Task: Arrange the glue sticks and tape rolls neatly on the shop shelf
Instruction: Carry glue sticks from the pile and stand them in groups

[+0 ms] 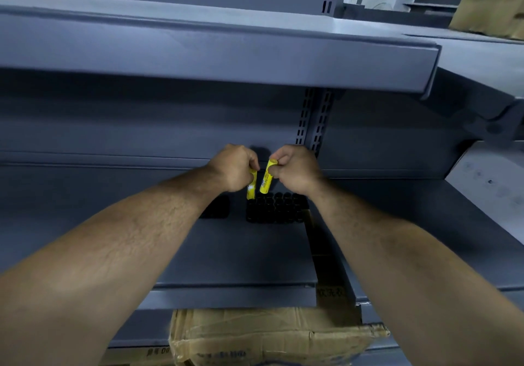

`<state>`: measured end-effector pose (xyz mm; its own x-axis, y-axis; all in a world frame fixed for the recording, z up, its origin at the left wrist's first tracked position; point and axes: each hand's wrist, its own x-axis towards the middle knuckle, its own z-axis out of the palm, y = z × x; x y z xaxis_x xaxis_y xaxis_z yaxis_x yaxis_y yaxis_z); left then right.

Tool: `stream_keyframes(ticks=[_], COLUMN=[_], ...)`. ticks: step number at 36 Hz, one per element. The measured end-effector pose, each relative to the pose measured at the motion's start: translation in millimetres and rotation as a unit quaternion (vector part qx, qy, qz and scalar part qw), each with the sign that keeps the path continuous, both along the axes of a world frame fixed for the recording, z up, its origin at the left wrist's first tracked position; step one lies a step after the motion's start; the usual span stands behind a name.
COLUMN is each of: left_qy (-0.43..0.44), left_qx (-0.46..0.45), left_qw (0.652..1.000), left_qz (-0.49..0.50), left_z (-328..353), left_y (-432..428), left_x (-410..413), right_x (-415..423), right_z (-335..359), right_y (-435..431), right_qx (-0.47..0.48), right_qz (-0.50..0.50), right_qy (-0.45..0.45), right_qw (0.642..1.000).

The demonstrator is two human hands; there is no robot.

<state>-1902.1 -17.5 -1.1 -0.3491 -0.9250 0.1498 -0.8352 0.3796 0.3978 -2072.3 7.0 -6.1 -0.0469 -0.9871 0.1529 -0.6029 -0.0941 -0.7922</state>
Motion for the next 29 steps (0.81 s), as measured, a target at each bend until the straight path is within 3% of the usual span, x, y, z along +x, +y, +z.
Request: stream_keyframes(ticks=[29], left_qy=[0.026], left_qx=[0.09], left_qw=[0.995], left_qz=[0.022], left_z=[13], left_y=[-4], left_x=[4], right_x=[13], right_z=[-2], right_y=[-4], right_qx=[0.043], right_qz=[0.037], right_qy=[0.054], right_qw=[0.997])
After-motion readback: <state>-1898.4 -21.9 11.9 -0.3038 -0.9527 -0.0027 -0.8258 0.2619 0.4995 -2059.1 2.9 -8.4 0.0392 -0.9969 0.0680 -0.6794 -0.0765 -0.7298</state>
